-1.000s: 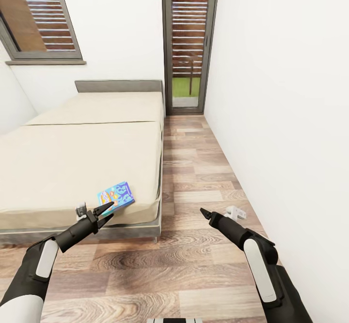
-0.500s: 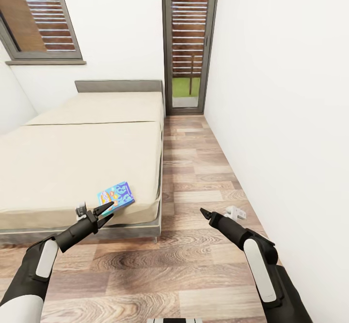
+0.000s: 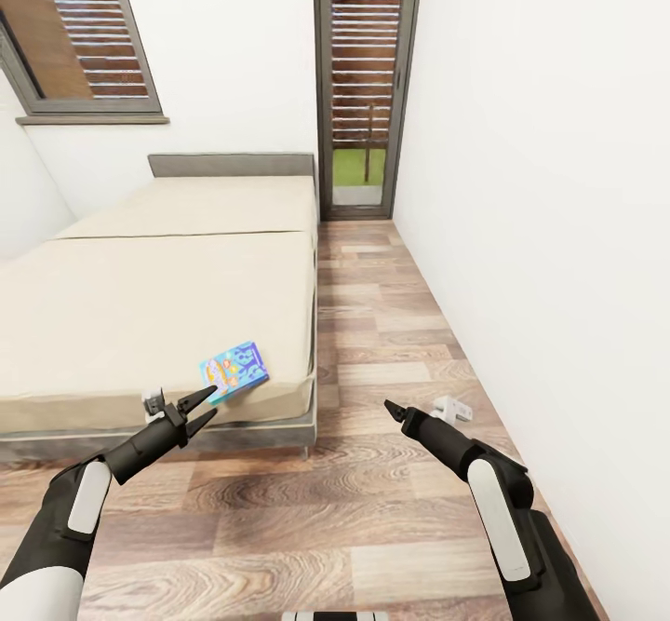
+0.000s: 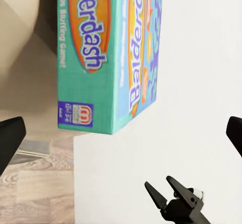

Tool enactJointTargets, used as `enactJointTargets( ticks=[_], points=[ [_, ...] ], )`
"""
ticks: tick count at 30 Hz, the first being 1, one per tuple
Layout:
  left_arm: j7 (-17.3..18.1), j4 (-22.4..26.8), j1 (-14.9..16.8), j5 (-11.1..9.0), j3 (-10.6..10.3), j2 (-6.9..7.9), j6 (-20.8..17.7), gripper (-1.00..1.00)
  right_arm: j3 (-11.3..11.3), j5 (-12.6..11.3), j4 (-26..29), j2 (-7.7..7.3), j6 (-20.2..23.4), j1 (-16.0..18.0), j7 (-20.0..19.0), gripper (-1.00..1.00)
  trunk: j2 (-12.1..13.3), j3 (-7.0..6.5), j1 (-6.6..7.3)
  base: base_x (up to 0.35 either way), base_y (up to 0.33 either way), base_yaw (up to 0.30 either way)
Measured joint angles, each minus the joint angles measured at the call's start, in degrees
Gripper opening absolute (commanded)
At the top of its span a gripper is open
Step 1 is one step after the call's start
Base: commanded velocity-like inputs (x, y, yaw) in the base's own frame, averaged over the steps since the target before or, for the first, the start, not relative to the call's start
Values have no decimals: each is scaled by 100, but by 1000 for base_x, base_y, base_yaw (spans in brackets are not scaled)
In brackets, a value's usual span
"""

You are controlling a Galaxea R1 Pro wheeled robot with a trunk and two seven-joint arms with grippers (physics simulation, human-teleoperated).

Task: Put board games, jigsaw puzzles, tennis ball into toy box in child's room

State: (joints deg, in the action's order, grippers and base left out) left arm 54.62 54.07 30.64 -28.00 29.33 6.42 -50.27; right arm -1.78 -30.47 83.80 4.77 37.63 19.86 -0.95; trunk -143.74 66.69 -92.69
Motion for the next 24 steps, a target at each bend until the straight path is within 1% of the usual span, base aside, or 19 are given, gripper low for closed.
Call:
enactJointTargets(
  ticks=[20,24],
  points=[
    [0,0,0,0,-3,0,0,100,0,3,0,0,0,-2,0,100,0,0,0,-4,3,0],
    [0,0,0,1,-2,0,0,100,0,3,0,2,1,0,0,100,0,0,1,70,28,0]
  ],
)
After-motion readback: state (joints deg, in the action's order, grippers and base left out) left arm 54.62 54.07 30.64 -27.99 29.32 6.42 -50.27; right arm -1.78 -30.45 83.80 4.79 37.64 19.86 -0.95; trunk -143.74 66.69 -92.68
